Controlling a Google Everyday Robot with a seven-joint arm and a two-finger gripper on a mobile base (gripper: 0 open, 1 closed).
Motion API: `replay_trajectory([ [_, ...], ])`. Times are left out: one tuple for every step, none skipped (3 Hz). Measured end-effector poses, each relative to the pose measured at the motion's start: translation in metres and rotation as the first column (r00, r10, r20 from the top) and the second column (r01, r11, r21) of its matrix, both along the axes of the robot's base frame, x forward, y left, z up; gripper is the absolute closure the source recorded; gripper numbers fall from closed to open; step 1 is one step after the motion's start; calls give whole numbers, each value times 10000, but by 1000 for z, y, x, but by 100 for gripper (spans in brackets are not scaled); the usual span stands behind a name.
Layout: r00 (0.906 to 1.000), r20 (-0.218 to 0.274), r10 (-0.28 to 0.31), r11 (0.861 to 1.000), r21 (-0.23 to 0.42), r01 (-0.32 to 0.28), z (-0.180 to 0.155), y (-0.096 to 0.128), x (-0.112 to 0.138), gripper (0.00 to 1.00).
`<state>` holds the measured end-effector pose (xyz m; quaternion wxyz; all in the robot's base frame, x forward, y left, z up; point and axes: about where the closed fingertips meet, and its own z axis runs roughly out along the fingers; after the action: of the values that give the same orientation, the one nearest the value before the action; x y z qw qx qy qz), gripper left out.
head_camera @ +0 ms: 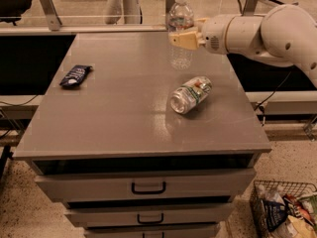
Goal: Move water bottle near 7up can
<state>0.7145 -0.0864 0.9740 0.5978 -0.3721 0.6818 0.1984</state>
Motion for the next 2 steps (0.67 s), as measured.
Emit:
replay_trajectory([
  [9990, -317, 310, 9995, -58, -312, -9, 2, -18, 100],
  [9968, -619, 515, 9987, -39, -518, -25, 9, -29, 100],
])
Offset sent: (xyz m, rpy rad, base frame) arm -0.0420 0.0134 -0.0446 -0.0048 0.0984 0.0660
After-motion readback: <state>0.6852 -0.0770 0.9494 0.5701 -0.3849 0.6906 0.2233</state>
